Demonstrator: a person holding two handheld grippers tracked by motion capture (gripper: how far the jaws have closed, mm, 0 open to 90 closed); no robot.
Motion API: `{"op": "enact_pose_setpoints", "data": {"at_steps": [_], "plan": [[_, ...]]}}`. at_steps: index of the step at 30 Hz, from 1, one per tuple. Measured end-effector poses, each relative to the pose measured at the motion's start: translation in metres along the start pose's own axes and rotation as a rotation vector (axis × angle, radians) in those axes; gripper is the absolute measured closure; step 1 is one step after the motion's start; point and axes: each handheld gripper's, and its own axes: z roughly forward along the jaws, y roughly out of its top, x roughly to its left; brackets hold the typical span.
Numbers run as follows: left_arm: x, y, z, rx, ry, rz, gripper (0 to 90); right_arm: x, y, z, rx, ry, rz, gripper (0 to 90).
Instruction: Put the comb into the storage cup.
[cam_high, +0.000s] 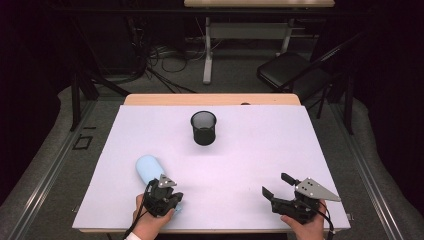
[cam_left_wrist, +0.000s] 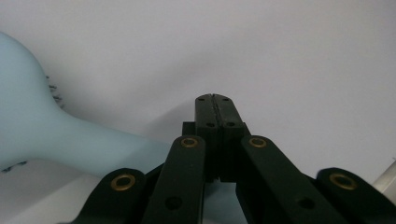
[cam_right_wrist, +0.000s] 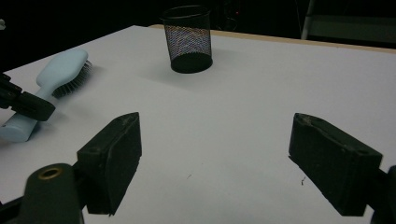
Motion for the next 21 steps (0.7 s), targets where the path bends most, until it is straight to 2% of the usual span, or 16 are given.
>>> {"op": "enact_pose_setpoints", "data": {"at_steps": [2,7,11,21], "plan": [[0.001,-0.001,-0.002,0.011,-0.002,0.008,90.0,0.0,0.0,0.0,0.004,0.001,-0.001,16.7],[0.003,-0.008,-0.007,0.009,-0.001,-0.002,90.0,0.0,0.0,0.0,-0.003,0.002,-0.002,16.8],[0.006,-0.013,-0.011,0.005,0.002,-0.024,90.0,0.0,0.0,0.0,0.004,0.002,-0.003,16.8],[0.019,-0.028,-0.024,0.016,0.034,-0.048,90.0,0.001,0.0,0.001,0.004,0.003,0.002,16.8]]}}
